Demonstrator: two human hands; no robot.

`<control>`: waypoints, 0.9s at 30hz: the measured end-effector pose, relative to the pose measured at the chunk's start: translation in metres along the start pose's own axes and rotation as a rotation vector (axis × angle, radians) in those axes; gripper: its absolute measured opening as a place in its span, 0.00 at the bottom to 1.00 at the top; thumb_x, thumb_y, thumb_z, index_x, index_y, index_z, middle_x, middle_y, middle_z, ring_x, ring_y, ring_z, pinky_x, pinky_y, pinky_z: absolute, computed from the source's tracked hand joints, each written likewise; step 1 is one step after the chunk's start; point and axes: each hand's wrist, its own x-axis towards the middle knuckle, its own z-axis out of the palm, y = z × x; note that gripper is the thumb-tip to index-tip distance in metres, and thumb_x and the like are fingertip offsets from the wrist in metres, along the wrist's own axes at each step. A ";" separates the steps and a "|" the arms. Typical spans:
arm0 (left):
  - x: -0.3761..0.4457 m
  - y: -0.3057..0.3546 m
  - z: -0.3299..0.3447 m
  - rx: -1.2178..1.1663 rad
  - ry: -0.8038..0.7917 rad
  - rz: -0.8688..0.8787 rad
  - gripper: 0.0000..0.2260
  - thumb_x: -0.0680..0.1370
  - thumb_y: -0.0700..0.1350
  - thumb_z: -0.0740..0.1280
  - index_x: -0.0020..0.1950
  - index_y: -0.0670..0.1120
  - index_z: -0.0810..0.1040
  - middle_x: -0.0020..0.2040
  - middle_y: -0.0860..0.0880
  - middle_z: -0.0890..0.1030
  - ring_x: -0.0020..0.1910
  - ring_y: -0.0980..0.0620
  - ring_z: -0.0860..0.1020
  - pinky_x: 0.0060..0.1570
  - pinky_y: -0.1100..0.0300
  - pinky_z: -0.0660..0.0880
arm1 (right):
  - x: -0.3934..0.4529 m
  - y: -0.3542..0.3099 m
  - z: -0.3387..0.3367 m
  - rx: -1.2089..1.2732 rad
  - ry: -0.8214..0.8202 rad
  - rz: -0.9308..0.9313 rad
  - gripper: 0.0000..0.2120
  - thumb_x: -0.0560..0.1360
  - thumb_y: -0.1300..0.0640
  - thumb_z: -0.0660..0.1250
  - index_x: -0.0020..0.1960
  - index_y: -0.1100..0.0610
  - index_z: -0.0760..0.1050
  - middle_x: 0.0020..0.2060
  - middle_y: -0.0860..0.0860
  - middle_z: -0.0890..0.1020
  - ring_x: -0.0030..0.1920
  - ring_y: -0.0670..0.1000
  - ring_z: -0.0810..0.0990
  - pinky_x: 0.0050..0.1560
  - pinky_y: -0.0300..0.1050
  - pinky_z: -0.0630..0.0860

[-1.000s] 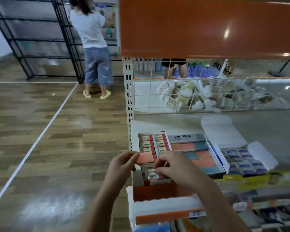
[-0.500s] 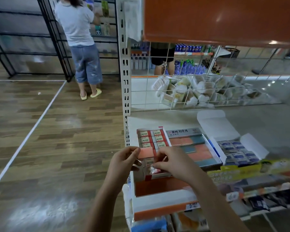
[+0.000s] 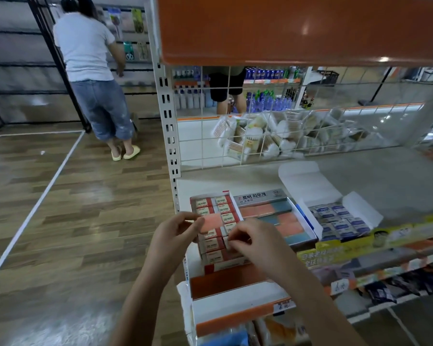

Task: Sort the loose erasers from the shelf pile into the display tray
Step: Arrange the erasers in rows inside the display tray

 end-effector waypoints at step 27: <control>0.068 0.044 0.092 1.195 -0.277 0.406 0.11 0.79 0.47 0.62 0.59 0.46 0.75 0.55 0.47 0.73 0.53 0.50 0.72 0.42 0.60 0.68 | -0.015 0.081 -0.027 -0.004 0.174 0.181 0.08 0.76 0.55 0.65 0.55 0.52 0.77 0.52 0.47 0.81 0.48 0.42 0.78 0.50 0.32 0.74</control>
